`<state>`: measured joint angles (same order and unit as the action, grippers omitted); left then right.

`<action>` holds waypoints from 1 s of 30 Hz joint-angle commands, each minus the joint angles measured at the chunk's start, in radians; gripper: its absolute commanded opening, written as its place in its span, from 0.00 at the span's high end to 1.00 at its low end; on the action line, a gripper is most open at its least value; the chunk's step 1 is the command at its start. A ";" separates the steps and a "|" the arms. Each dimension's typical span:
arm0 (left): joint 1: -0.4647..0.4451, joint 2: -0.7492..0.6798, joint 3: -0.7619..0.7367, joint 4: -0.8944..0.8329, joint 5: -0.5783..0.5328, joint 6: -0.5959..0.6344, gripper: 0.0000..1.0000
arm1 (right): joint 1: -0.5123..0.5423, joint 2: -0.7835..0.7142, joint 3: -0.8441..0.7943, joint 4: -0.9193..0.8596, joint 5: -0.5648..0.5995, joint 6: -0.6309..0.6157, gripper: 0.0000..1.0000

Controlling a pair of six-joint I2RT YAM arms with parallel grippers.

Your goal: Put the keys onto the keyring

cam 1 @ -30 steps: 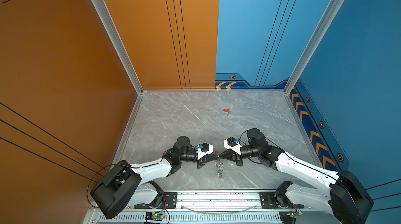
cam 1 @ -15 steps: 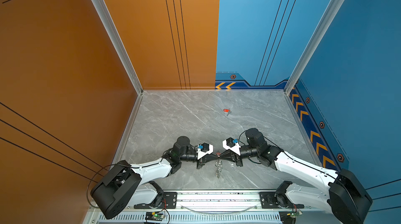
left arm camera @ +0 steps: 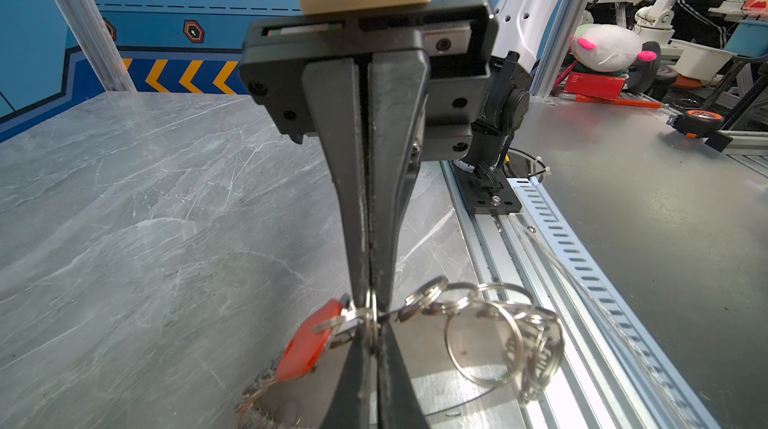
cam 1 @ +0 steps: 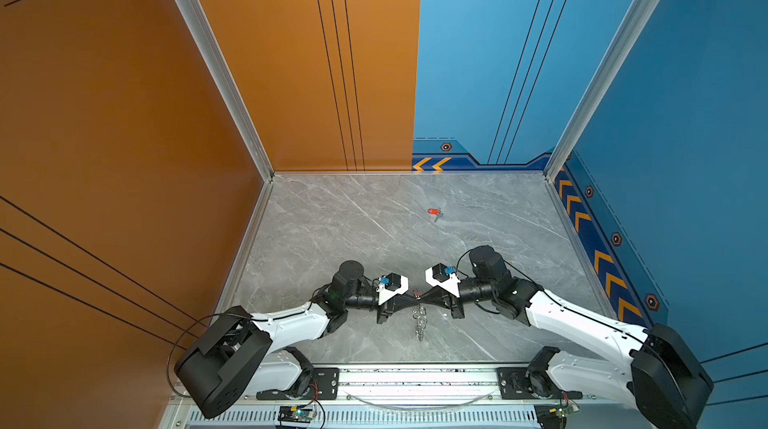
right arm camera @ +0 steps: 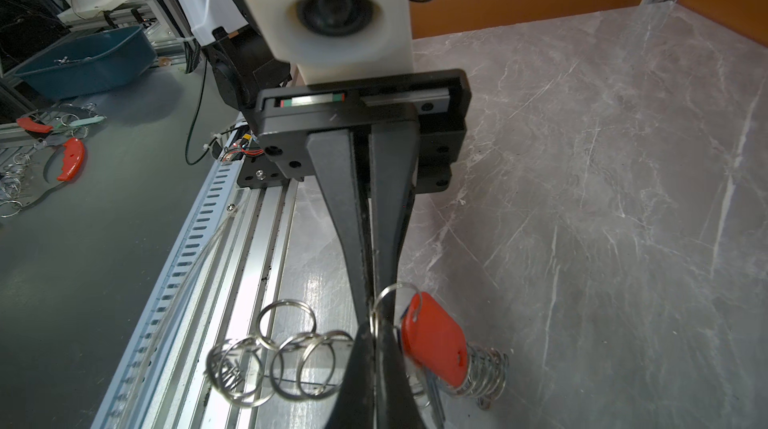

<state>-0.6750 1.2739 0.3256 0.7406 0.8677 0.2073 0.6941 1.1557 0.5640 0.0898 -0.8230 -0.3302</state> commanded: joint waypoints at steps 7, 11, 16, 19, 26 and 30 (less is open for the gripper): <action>0.044 -0.040 0.012 0.023 -0.013 -0.085 0.78 | 0.001 -0.030 -0.015 0.021 0.131 -0.010 1.00; 0.071 -0.091 -0.002 0.024 -0.047 -0.114 0.77 | 0.001 -0.040 -0.019 0.021 0.152 -0.015 1.00; 0.061 -0.169 -0.040 0.023 -0.176 -0.046 0.73 | 0.001 -0.035 -0.010 0.002 0.135 -0.025 1.00; 0.029 -0.172 -0.053 0.023 -0.245 0.038 0.72 | 0.001 -0.027 0.005 -0.023 0.108 -0.036 1.00; 0.008 -0.170 -0.021 -0.001 -0.258 0.149 0.71 | 0.038 -0.019 0.017 -0.042 0.079 -0.046 1.00; 0.011 -0.176 -0.015 -0.043 -0.208 0.212 0.71 | 0.038 -0.028 0.017 -0.050 0.083 -0.046 1.00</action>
<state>-0.6590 1.1069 0.2874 0.7422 0.6357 0.3420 0.7277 1.1282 0.5636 0.0849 -0.7292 -0.3603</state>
